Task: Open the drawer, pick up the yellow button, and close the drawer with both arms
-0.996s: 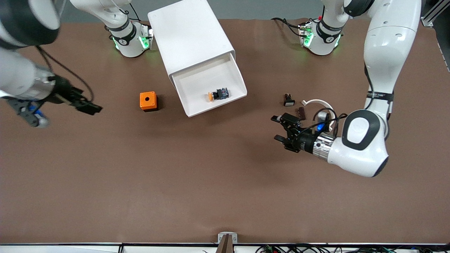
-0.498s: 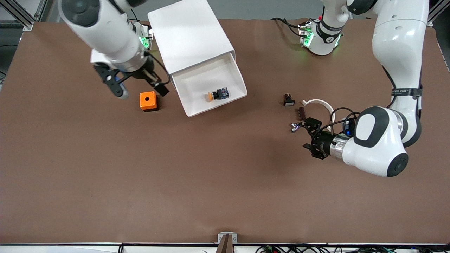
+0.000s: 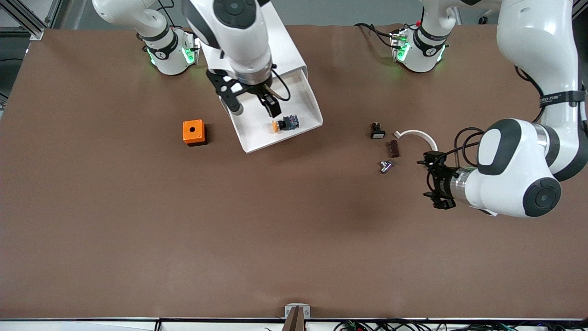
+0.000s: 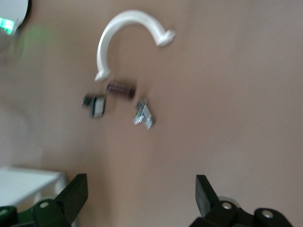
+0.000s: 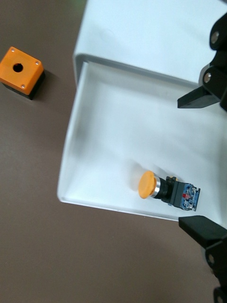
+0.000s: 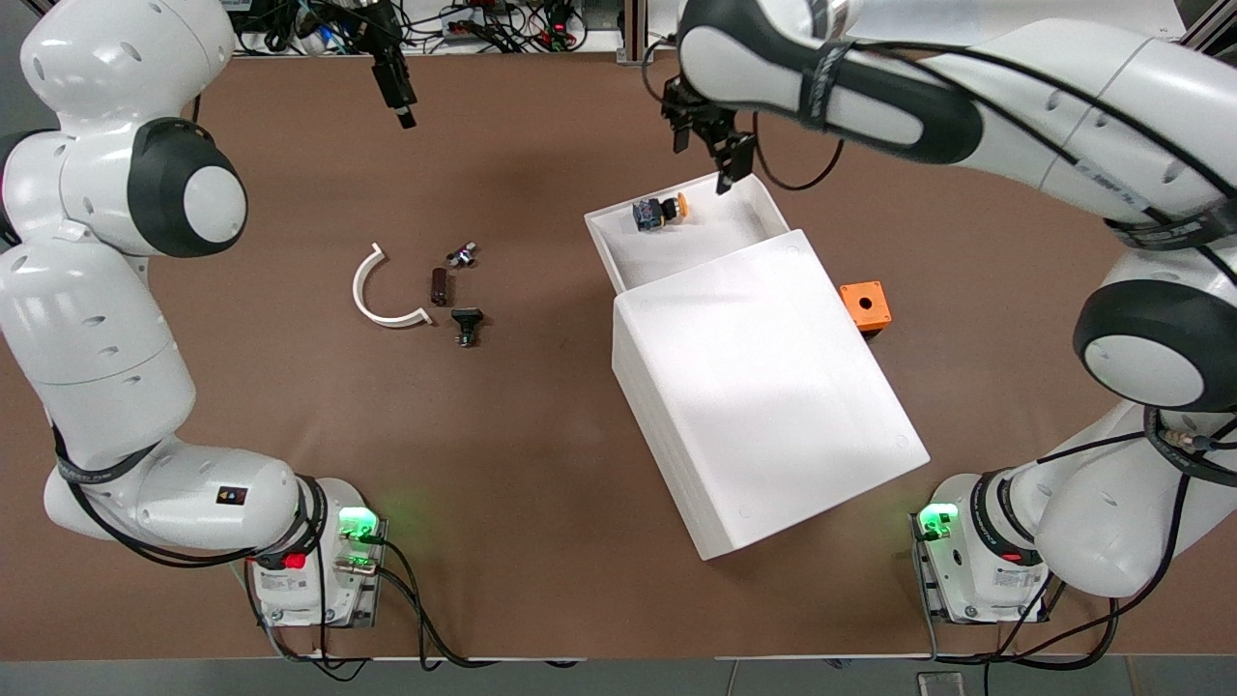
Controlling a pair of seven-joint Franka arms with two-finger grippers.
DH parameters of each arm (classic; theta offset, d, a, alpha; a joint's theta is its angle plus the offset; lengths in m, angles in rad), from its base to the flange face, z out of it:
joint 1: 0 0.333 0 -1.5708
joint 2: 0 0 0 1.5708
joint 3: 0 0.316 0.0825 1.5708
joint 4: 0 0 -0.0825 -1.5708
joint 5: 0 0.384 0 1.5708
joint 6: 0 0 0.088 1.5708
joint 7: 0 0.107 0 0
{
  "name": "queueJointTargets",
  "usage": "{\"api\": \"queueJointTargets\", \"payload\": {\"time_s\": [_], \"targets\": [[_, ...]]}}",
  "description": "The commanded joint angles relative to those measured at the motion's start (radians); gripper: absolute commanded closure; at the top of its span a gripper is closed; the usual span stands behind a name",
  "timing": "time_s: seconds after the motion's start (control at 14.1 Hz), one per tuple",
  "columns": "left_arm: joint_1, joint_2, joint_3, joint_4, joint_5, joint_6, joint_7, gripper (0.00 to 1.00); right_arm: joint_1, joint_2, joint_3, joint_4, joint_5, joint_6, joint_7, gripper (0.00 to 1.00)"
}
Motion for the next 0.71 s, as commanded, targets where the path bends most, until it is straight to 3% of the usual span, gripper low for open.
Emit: {"api": "queueJointTargets", "payload": {"time_s": [0.0, 0.43, 0.64], "targets": [[-0.007, -0.042, 0.002, -0.013, 0.066, -0.011, 0.020, 0.00, 0.043, 0.047, -0.014, 0.021, -0.029, 0.024, 0.087, 0.00], [-0.004, -0.186, 0.005, -0.030, 0.078, -0.012, 0.144, 0.00, 0.079, 0.096, -0.014, 0.022, -0.061, 0.100, 0.172, 0.00], [-0.013, -0.245, -0.006, -0.038, 0.069, -0.018, 0.343, 0.00, 0.077, 0.125, -0.016, 0.039, -0.061, 0.115, 0.175, 0.00]]}}
